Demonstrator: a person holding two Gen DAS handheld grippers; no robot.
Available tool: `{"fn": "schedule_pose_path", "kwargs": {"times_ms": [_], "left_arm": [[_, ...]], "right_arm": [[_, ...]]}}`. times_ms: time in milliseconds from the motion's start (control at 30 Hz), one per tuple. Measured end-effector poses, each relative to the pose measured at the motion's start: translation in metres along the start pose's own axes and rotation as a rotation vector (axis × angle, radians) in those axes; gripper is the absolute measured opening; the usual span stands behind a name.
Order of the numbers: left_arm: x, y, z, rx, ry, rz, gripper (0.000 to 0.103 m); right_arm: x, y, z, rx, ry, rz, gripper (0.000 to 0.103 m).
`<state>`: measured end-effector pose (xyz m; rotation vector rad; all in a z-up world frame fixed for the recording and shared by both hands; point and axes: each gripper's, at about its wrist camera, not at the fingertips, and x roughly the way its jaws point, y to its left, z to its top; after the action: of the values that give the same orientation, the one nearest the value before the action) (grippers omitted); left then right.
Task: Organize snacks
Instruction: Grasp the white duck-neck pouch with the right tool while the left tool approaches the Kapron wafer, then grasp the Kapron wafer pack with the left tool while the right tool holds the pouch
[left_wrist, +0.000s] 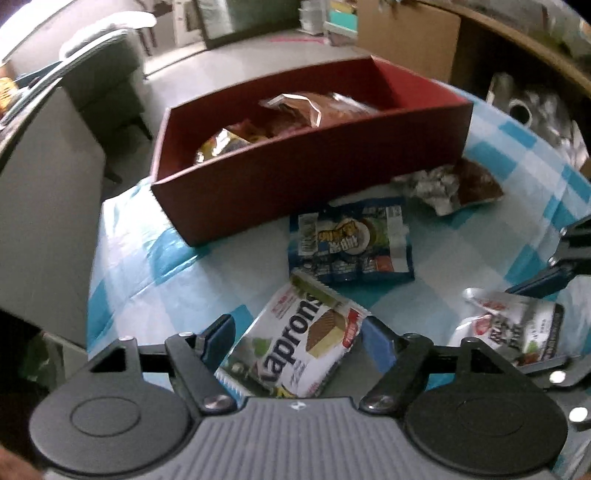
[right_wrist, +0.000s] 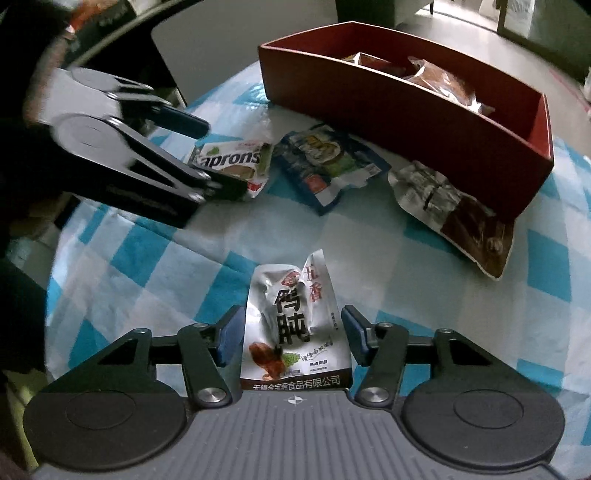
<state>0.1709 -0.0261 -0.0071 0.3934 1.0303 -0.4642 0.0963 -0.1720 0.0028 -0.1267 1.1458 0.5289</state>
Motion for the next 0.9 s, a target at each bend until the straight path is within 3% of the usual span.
{"fn": "schedule_pose_path", "kwargs": {"times_ms": [100, 167, 333, 533, 667, 900], "left_arm": [[0.009, 0.002, -0.001, 0.011, 0.000, 0.014, 0.084], [0.008, 0.002, -0.003, -0.016, -0.003, 0.019, 0.084], [0.001, -0.002, -0.014, -0.095, -0.001, 0.046, 0.079], [-0.009, -0.013, -0.020, -0.133, -0.002, 0.054, 0.055], [-0.015, -0.022, -0.026, -0.139, 0.011, 0.051, 0.055], [-0.013, -0.028, -0.024, -0.137, 0.008, 0.103, 0.065]], "right_arm": [[0.001, -0.004, 0.001, 0.011, 0.000, 0.039, 0.074], [0.003, -0.004, 0.002, 0.002, 0.010, 0.059, 0.079], [0.010, 0.008, 0.004, -0.055, 0.040, 0.080, 0.103], [0.015, 0.029, -0.006, -0.170, 0.034, -0.018, 0.103], [0.018, 0.039, -0.018, -0.256, -0.015, -0.073, 0.103], [0.009, 0.021, -0.012, -0.161, -0.039, -0.008, 0.102]]}}
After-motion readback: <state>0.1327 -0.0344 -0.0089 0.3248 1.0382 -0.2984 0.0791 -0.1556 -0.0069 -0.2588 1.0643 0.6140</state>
